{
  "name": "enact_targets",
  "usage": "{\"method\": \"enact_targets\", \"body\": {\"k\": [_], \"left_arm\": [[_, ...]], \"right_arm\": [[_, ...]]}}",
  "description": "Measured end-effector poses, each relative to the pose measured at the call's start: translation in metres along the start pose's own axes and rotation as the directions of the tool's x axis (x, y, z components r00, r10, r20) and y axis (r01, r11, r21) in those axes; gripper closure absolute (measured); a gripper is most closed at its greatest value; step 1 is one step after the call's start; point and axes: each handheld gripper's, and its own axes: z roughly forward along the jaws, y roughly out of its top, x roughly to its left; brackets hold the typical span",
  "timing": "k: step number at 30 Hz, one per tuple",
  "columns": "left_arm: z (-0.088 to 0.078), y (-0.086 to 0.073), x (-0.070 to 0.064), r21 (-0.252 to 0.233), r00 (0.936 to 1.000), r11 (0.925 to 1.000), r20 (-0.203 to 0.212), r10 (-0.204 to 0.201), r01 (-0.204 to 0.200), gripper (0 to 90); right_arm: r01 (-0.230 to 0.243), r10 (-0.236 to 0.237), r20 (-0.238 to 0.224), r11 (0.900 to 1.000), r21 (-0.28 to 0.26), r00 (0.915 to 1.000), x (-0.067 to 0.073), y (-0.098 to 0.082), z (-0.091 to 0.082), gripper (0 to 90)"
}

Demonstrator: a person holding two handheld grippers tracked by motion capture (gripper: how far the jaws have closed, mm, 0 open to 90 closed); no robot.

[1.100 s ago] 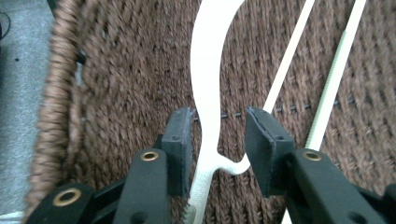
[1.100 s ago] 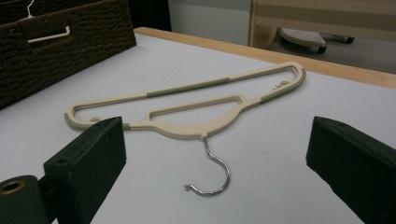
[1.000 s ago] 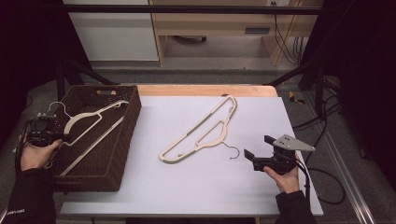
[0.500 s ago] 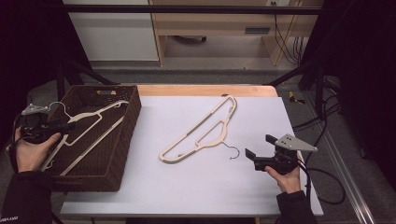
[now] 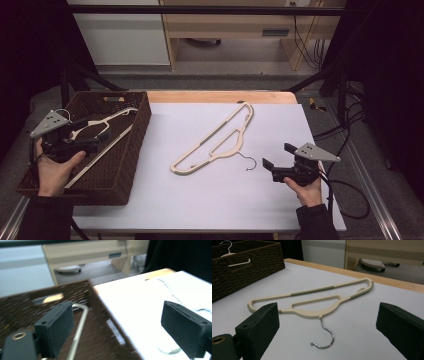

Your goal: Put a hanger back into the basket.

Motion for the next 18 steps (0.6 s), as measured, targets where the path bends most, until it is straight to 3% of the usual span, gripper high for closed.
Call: {"method": "enact_targets", "body": {"k": [3,11,17,18], "left_arm": [[0.001,0.002,-0.02,-0.04,0.9996,0.999,0.019,0.023,-0.022,8.2],[0.012,-0.005,-0.065,-0.105,0.991,0.9943,0.129,0.033,-0.02,7.3],[0.032,-0.012,-0.097,-0.1,0.9814,0.9944,0.185,0.05,-0.031,7.2],[0.032,-0.012,-0.097,-0.1,0.9814,0.9944,0.185,0.05,-0.031,7.2]], "right_arm": [[-0.011,0.011,0.002,1.0,0.002,0.9999,0.001,0.0,0.001,5.3],[-0.006,0.006,0.007,1.0,0.002,1.0,0.0,0.0,0.005,5.7],[0.003,-0.003,0.003,1.0,0.002,1.0,0.0,0.003,0.008,5.9],[0.003,-0.003,0.003,1.0,0.002,1.0,0.0,0.003,0.008,5.9]]}}
